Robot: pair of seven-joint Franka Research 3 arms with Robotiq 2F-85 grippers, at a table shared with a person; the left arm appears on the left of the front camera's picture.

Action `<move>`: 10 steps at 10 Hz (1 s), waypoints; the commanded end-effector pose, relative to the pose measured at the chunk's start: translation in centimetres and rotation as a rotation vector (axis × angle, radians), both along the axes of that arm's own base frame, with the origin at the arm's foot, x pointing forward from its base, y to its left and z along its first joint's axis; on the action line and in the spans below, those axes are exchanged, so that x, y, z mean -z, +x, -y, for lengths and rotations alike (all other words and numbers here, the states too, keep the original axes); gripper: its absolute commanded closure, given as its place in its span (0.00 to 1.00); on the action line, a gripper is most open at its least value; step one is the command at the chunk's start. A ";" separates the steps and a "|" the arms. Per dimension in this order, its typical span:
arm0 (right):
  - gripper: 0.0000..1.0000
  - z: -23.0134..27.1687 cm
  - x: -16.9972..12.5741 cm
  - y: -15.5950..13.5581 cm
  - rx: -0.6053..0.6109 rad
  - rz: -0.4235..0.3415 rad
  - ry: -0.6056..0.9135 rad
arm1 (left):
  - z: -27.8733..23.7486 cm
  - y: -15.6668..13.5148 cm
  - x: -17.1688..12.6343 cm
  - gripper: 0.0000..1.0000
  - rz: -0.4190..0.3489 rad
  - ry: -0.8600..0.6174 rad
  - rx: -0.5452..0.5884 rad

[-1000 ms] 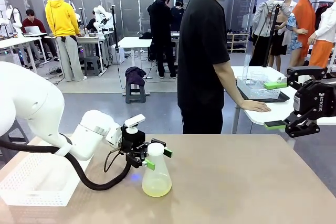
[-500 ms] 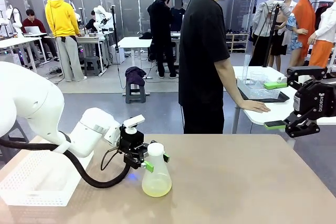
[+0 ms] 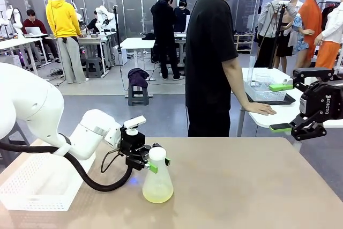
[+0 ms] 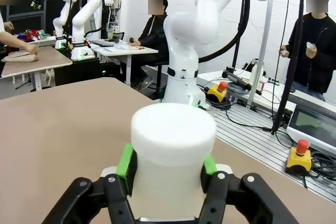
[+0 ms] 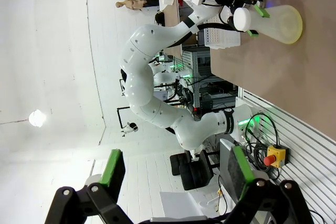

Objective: Prepare the solutions needed for the experiment.
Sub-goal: When the human places the Big flask in the center of the table, pick up the Big flask and place it in the left Organizing basket.

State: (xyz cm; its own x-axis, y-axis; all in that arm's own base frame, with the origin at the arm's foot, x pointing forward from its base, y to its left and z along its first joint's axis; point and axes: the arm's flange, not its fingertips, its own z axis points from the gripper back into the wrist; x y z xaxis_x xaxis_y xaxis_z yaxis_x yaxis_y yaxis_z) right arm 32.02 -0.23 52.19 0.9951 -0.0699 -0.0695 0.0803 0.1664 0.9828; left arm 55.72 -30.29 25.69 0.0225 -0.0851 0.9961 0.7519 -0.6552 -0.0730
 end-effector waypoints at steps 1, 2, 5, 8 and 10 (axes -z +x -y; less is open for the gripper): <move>0.00 0.0 -0.1 0.1 -0.002 0.009 0.012 | 0.2 0.8 -0.1 0.81 -0.050 0.005 0.025; 0.00 0.0 -0.1 0.1 -0.002 0.009 0.012 | 0.2 0.8 -0.1 1.00 -0.055 0.006 0.027; 0.00 0.0 -0.1 0.1 -0.002 0.009 0.012 | -0.2 0.7 -0.4 0.63 -0.052 0.000 0.030; 0.00 0.0 -0.1 0.1 -0.002 0.009 0.012 | -0.6 0.4 -0.9 0.63 -0.059 -0.014 0.049; 0.00 0.0 -0.1 0.1 -0.002 0.009 0.012 | -0.8 0.2 -1.4 0.82 -0.043 -0.008 0.056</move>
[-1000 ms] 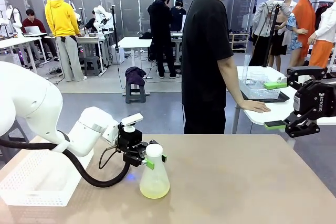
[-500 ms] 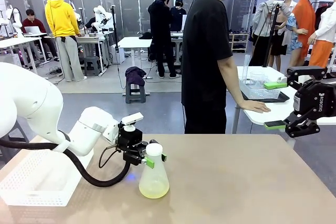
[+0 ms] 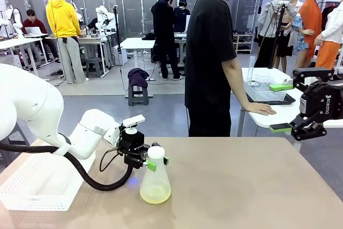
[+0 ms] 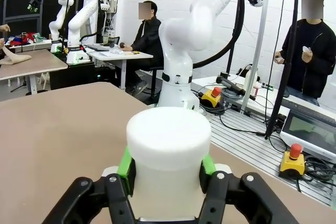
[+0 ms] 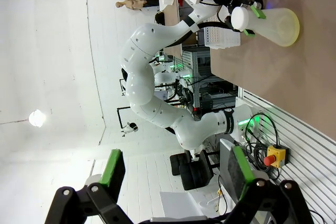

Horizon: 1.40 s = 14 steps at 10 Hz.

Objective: Prepare the solutions needed for the experiment.
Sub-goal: When the human places the Big flask in the center of the table, pick up the Big flask and place it in the left Organizing basket.

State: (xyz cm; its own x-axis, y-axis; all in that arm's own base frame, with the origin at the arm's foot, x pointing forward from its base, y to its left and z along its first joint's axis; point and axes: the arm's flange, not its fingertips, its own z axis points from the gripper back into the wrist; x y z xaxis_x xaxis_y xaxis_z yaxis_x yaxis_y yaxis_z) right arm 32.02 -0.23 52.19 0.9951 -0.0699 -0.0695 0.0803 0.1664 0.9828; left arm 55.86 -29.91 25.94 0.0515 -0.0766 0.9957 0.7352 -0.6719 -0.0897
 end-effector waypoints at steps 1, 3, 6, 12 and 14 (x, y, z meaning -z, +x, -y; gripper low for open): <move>0.00 0.0 -0.1 0.1 -0.002 0.009 0.012 | -0.5 0.0 -1.2 1.00 -0.002 0.004 0.036; 0.00 0.0 -0.1 0.1 -0.002 0.009 0.012 | -0.8 0.0 -1.4 1.00 0.001 -0.007 0.044; 0.00 0.0 -0.1 0.1 -0.002 0.009 0.012 | -1.0 -0.3 -1.9 0.65 0.013 -0.017 0.067; 0.00 0.0 -0.1 0.1 -0.002 0.009 0.012 | -3.9 -0.6 -16.5 0.65 0.146 -0.081 0.121; 0.00 0.0 -0.1 0.1 -0.002 0.009 0.012 | -8.7 -0.8 -22.3 0.65 0.247 -0.061 0.036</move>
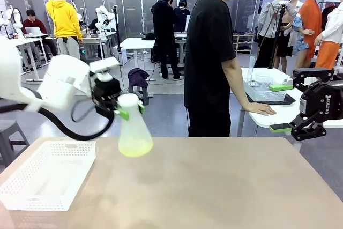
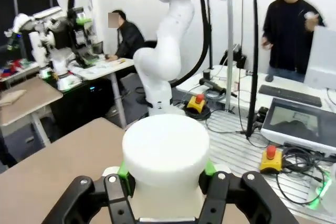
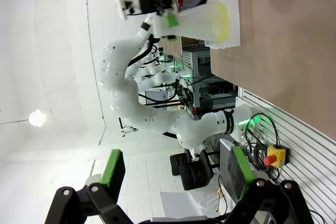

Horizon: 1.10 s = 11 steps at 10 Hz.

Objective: Prepare the solutions needed for the experiment.
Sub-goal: When the human places the Big flask in the center of the table, pick up the Big flask and place it in the left Organizing basket.

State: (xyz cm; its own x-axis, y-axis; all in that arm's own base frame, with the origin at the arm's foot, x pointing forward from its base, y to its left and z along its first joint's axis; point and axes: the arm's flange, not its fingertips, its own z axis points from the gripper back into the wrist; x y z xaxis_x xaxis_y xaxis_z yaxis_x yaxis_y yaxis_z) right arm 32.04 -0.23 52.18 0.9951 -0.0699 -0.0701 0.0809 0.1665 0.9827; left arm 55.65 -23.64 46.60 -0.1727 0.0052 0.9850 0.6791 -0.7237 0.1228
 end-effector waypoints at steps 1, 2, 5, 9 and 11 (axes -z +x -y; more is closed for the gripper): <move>0.00 0.0 -0.1 0.1 -0.002 0.009 0.012 | -5.9 -0.8 -3.9 0.65 0.055 -0.006 -0.099; 0.00 0.0 -0.1 0.1 -0.002 0.009 0.012 | -10.0 -1.0 -5.9 0.65 0.076 -0.020 -0.182; 0.00 0.0 -0.1 0.1 -0.002 0.009 0.012 | -20.9 -1.4 -7.6 0.65 0.049 -0.044 -0.382; 0.00 0.0 -0.1 0.1 -0.002 0.009 0.012 | -31.7 -2.2 -2.7 0.65 -0.045 -0.052 -0.551; 0.00 0.0 -0.1 0.1 -0.002 0.009 0.012 | -33.8 -2.4 1.1 0.65 -0.085 -0.043 -0.571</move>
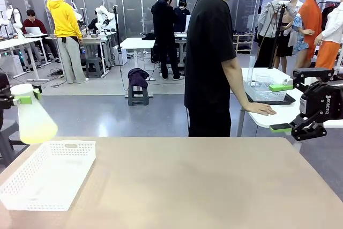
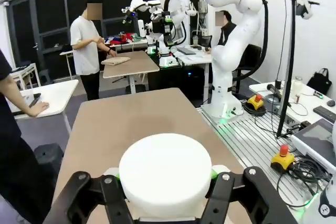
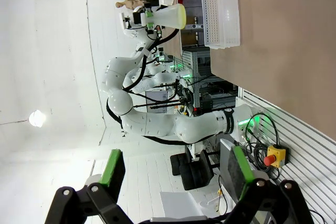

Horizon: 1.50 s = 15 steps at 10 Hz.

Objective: Prepare the solutions needed for the experiment.
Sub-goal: When the human places the Big flask in the center of the table, pick up the Big flask and place it in the left Organizing basket.

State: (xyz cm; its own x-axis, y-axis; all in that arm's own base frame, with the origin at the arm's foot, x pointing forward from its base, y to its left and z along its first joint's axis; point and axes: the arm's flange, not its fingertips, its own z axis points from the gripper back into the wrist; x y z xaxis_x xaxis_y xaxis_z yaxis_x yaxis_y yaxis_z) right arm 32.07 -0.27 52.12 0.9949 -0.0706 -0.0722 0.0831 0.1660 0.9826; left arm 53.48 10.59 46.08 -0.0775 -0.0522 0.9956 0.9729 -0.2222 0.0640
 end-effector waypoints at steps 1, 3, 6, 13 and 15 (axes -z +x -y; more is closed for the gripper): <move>0.00 0.0 -0.2 0.0 -0.003 0.011 0.012 | 0.1 -0.4 2.2 0.65 -0.015 -0.001 0.001; 0.00 0.0 -0.2 0.0 -0.003 0.011 0.012 | 0.3 -0.9 5.2 0.65 -0.030 0.011 0.011; 0.00 0.0 -0.2 0.0 -0.003 0.011 0.012 | 1.1 -0.9 9.4 0.65 -0.065 0.043 0.012; 0.00 0.0 -0.2 0.0 -0.003 0.011 0.012 | 3.0 0.9 15.7 0.65 -0.022 0.083 0.067; 0.00 0.0 -0.2 0.0 -0.003 0.011 0.012 | 3.3 1.1 16.5 0.65 -0.014 0.105 0.079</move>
State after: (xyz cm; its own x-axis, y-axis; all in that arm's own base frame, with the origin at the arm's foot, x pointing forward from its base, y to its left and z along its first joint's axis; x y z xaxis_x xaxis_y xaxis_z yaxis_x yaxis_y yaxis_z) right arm 32.06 -0.28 52.12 0.9949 -0.0703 -0.0724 0.0832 0.1659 0.9826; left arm 54.27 7.26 29.55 -0.0339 -0.1312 0.9908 0.9609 -0.2769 -0.0038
